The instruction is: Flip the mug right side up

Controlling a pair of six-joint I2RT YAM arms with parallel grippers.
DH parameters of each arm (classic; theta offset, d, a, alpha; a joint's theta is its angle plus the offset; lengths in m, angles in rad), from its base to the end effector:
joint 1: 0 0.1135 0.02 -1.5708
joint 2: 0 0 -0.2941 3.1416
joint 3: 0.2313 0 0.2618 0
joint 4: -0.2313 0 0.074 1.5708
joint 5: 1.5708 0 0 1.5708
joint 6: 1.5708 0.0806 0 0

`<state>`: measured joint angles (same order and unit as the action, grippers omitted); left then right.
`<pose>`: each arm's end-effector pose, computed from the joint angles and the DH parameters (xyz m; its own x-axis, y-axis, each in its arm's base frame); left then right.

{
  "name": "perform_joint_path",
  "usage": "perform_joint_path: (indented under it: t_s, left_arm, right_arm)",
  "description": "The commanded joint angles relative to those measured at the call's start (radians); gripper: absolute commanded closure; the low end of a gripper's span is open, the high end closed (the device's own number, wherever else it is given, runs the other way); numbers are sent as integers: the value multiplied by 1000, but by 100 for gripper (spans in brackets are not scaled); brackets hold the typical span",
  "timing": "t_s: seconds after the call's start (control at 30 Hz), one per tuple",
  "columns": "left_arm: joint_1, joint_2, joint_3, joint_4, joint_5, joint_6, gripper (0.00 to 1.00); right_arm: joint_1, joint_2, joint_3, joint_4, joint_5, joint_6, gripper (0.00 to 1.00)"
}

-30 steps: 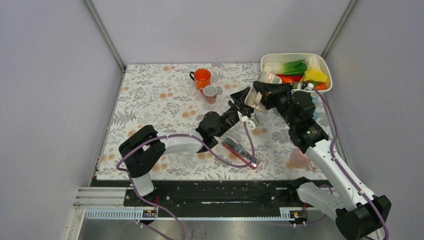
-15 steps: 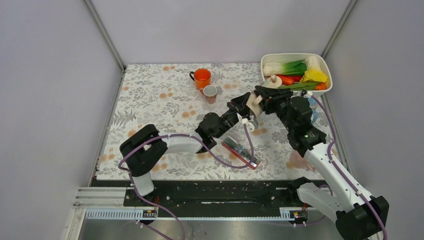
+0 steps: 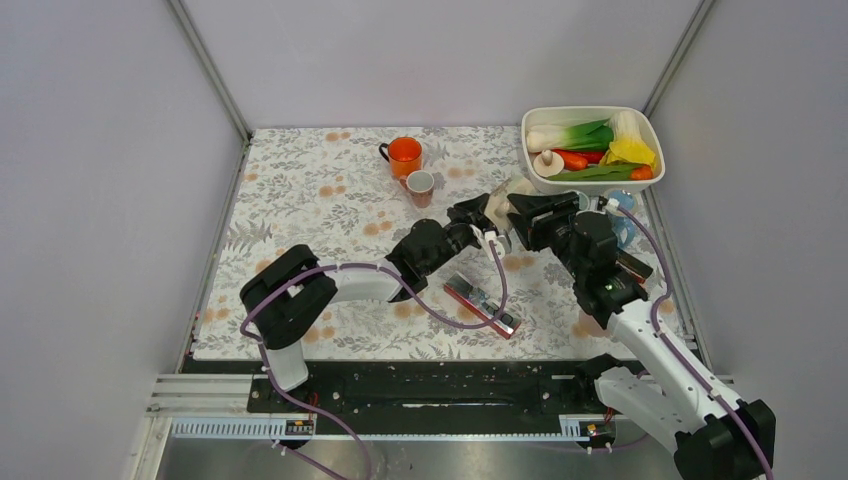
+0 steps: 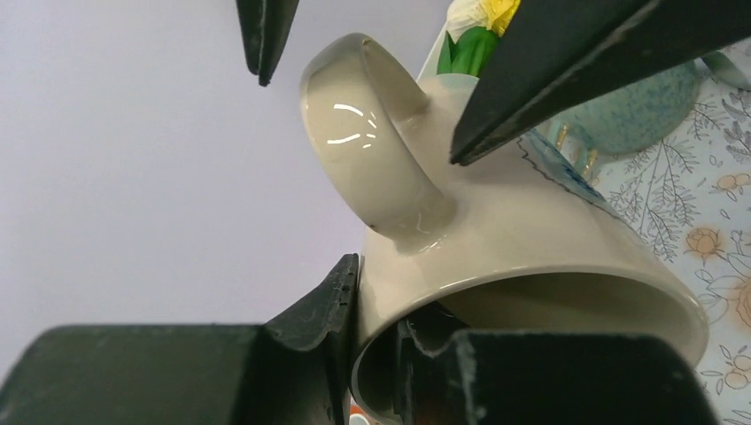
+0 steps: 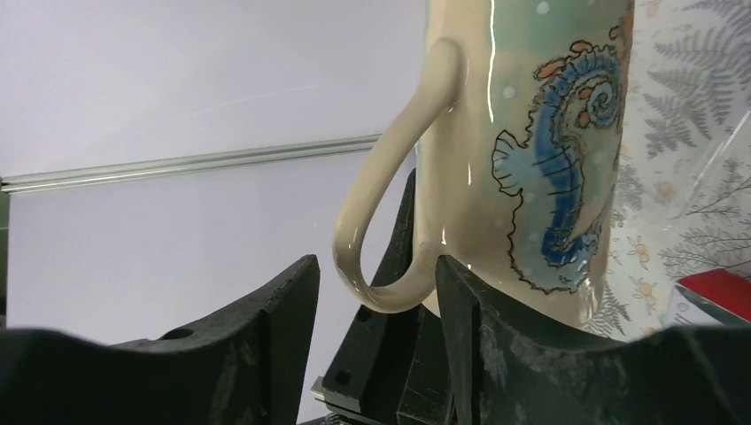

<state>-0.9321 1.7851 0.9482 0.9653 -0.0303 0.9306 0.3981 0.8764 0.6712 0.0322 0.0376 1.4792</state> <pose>0.2709 -0.3607 0.2716 0.6748 0.4358 -0.5955 0.4075 0.4528 0.7931 0.2277 0.0925 0.3197 -0.3663 0.9255 -0.0965 0.1257 0.1520 0.9804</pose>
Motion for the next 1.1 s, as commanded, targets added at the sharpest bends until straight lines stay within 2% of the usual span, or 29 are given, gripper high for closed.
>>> perform_joint_path:
  t_s: [0.0, 0.17, 0.3, 0.4, 0.53, 0.63, 0.7, 0.73, 0.8, 1.07]
  left_arm:
    - [8, -51, 24, 126, 26, -25, 100]
    - [22, -55, 101, -75, -29, -102, 100]
    - [50, -55, 241, -372, -80, -273, 100]
    - [72, -42, 379, -608, -103, -392, 100]
    - [103, -23, 533, -897, -116, -552, 100]
    - [123, -7, 654, -1108, -115, -671, 100]
    - [128, -4, 710, -1201, -113, -729, 100]
    - [130, -2, 737, -1247, -109, -756, 100]
    - [138, 15, 804, -1349, -99, -824, 100]
    - [165, 69, 972, -1565, -61, -1026, 100]
  right_arm:
    - [-13, -39, 10, -22, 15, -94, 39]
    - [-13, -67, 152, -290, 56, -414, 35]
    - [-16, -63, 256, -450, 116, -657, 31]
    - [-29, -13, 333, -519, 94, -783, 29]
    - [-103, 53, 385, -551, -7, -856, 27]
    - [-106, 128, 471, -602, -30, -956, 27]
    - [-106, 194, 528, -609, -101, -1012, 25]
    - [-97, 219, 555, -606, -129, -1032, 18]
    - [-52, 260, 606, -606, -124, -1072, 13]
    - [89, 358, 667, -585, -48, -1137, 18]
